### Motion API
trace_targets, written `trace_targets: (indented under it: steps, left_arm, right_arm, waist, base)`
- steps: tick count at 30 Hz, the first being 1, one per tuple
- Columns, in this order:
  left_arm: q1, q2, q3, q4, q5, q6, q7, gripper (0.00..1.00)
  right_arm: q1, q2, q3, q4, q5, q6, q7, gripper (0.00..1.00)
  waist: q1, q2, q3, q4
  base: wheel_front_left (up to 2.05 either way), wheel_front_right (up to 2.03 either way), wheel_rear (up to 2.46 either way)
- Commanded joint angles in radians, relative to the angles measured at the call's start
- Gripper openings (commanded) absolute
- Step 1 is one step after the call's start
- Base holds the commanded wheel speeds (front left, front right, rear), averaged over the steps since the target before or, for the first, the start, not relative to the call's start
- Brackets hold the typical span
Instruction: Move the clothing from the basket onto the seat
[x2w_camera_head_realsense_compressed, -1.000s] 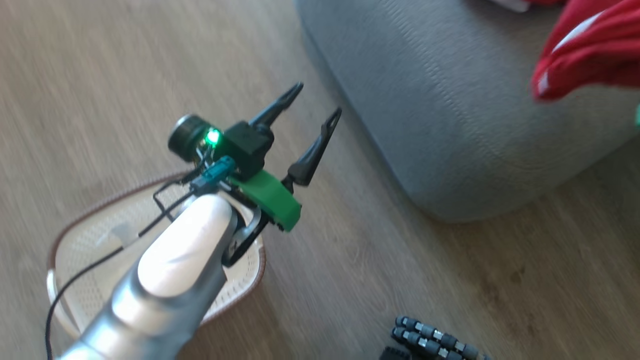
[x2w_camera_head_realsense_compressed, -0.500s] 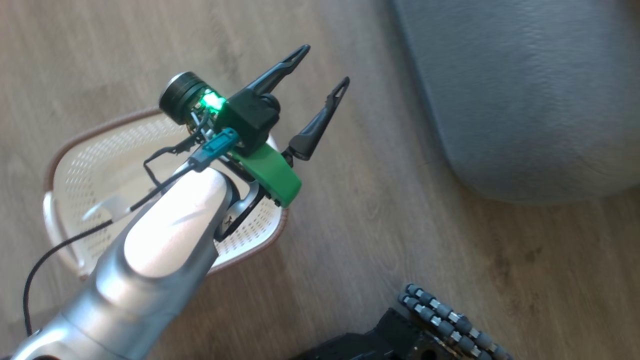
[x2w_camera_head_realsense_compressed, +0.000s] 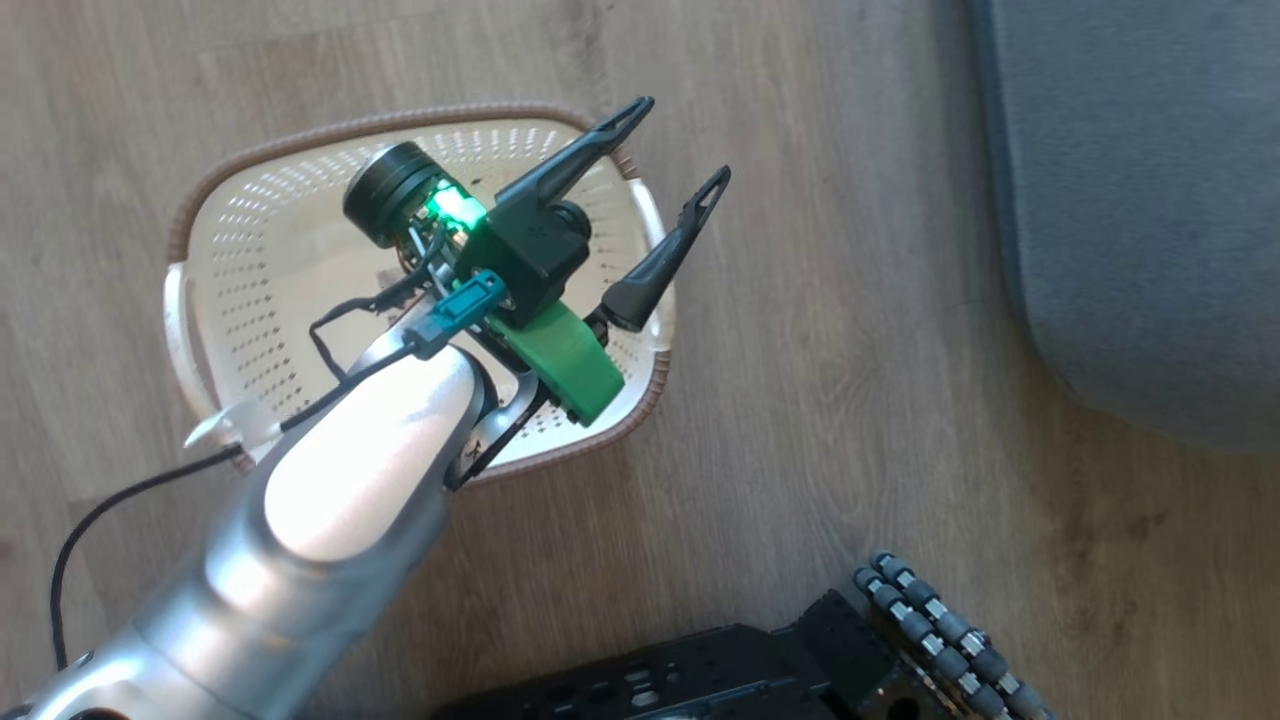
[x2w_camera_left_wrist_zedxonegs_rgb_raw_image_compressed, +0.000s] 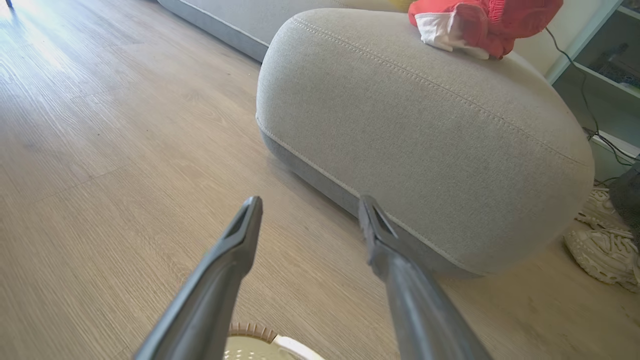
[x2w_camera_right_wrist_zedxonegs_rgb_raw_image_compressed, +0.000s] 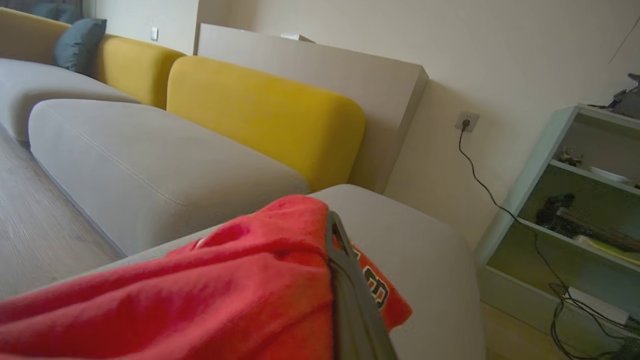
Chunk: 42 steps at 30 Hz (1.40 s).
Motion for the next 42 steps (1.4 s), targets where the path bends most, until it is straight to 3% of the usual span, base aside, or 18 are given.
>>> trace_targets:
  steps: [1,11,12,13,14,15,24,33,42]
  left_arm:
    - [-0.014,0.002,0.019,-0.031,0.002,0.000,-0.005,1.00]
    - [-0.019,0.001,0.016,-0.021,-0.006,0.007,-0.013,1.00]
    - [-0.019,0.000,0.013,-0.018,-0.007,0.007,-0.014,1.00]
    - [-0.018,-0.001,0.011,-0.013,-0.009,0.006,-0.016,1.00]
    - [-0.018,-0.003,0.010,-0.009,-0.011,0.006,-0.018,1.00]
    - [-0.017,-0.004,0.010,-0.005,-0.013,0.006,-0.020,1.00]
    - [-0.010,-0.019,0.012,0.042,-0.035,0.005,-0.043,1.00]
    - [0.014,-0.028,0.048,0.085,-0.058,0.005,-0.060,1.00]
    - [0.067,-0.054,0.103,0.089,-0.061,0.005,-0.062,1.00]
  right_arm:
    - [-0.002,-0.040,-0.011,-0.019,-0.013,0.007,0.000,0.00]
    - [0.024,-0.004,-0.055,0.210,-0.097,0.007,-0.004,0.00]
    - [0.032,-0.003,-0.064,0.218,-0.100,0.007,-0.004,0.12]
    - [0.039,0.000,-0.073,0.221,-0.099,0.007,-0.004,0.36]
    - [0.048,0.002,-0.077,0.222,-0.099,0.007,-0.004,0.73]
    - [0.055,0.006,-0.078,0.219,-0.096,0.007,-0.004,1.00]
    - [0.163,0.032,0.059,0.191,-0.002,0.007,-0.005,1.00]
    - [0.339,0.064,0.299,0.039,0.189,0.007,-0.005,1.00]
    - [0.459,0.126,0.472,-0.162,0.244,0.007,-0.005,1.00]
  waist:
    - [-0.0001,0.0000,0.016,0.018]
    - [-0.0001,0.0000,0.037,0.039]
    - [-0.0001,0.0000,0.035,0.041]
    - [-0.0001,0.0000,0.031,0.041]
    - [-0.0001,0.0000,0.028,0.041]
    - [-0.0001,0.0000,0.025,0.040]
    - [-0.0001,0.0000,-0.035,0.033]
    - [-0.0001,0.0000,-0.127,0.031]
    - [-0.0001,0.0000,-0.228,0.060]
  base:
    - [0.00,0.00,0.00]
    - [0.00,0.00,0.00]
    - [0.00,0.00,0.00]
    - [0.00,0.00,0.00]
    - [0.00,0.00,0.00]
    - [0.00,0.00,0.00]
    - [0.00,0.00,0.00]
    - [0.00,0.00,0.00]
    - [0.00,0.00,0.00]
